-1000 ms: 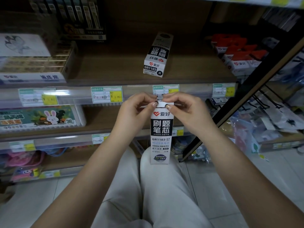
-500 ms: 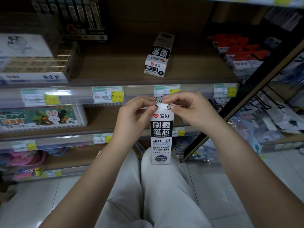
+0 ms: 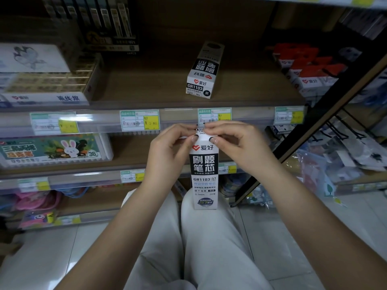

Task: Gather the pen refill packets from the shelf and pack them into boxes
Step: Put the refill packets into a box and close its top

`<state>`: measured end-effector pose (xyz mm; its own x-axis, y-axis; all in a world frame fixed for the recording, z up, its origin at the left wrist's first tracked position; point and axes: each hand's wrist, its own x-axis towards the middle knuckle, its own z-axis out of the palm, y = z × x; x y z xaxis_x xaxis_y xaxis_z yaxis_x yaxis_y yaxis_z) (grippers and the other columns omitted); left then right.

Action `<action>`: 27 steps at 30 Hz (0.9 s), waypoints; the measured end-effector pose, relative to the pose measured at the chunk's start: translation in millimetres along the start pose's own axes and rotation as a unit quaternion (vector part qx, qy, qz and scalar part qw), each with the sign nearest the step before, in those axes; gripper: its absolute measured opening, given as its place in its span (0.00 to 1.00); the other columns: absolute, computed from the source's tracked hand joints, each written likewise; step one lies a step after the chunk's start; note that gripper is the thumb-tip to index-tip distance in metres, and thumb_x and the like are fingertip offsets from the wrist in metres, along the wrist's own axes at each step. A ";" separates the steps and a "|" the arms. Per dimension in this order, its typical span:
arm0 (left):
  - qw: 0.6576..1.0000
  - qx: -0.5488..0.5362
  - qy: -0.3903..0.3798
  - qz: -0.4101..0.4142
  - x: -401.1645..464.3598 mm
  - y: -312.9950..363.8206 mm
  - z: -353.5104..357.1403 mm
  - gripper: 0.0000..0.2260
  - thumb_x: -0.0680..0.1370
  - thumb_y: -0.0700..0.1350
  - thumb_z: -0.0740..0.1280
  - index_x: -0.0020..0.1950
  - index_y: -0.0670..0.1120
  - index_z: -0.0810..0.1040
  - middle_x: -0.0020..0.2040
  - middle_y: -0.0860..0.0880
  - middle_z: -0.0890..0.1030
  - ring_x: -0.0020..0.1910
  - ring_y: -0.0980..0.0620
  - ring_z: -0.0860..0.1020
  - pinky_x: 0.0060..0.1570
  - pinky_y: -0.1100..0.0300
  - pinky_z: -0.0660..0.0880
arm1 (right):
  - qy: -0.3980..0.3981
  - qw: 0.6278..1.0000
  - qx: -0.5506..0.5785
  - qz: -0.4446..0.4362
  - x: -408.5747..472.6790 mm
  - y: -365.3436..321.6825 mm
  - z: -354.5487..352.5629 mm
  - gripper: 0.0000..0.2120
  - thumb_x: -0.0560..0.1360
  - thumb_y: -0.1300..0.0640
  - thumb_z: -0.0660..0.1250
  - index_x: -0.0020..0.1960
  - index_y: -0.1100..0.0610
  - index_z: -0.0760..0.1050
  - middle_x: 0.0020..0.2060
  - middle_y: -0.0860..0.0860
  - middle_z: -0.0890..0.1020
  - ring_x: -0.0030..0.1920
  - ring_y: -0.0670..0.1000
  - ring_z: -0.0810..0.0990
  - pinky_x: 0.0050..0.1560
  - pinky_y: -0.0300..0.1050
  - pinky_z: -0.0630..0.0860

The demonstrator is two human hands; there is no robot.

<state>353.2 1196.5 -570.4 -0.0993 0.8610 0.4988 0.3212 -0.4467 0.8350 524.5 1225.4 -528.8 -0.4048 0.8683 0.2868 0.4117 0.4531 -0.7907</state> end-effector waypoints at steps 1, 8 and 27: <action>1.000 -0.005 0.000 -0.001 -0.5 -0.6 -0.5 0.04 0.75 0.42 0.67 0.45 0.51 0.78 0.49 0.61 0.79 0.52 0.60 0.79 0.52 0.59 0.77 | -0.006 1.000 0.015 0.020 1.7 -2.6 -1.1 0.11 0.72 0.66 0.69 0.52 0.54 0.81 0.51 0.46 0.81 0.54 0.43 0.80 0.58 0.36 0.75; 0.999 -0.033 -0.040 -0.002 3.6 1.2 -4.2 0.04 0.73 0.48 0.66 0.46 0.55 0.80 0.49 0.58 0.81 0.52 0.56 0.80 0.53 0.54 0.78 | -0.096 0.989 -0.025 0.108 18.7 -26.4 -21.7 0.13 0.71 0.64 0.71 0.42 0.46 0.81 0.48 0.46 0.83 0.50 0.45 0.81 0.56 0.45 0.78; 0.997 0.064 -0.018 0.031 0.6 -4.3 -9.9 0.07 0.71 0.47 0.71 0.48 0.52 0.77 0.51 0.63 0.77 0.52 0.62 0.78 0.55 0.64 0.74 | -0.049 0.998 -0.035 0.020 16.7 -13.1 -6.1 0.04 0.71 0.68 0.70 0.44 0.62 0.81 0.46 0.47 0.81 0.48 0.41 0.81 0.53 0.38 0.78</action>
<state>342.4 1196.5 -571.4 -0.0424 0.8419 0.5379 0.4442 -0.4664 0.7649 517.4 1235.2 -510.3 -0.4633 0.8637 0.1985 0.4835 0.4341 -0.7602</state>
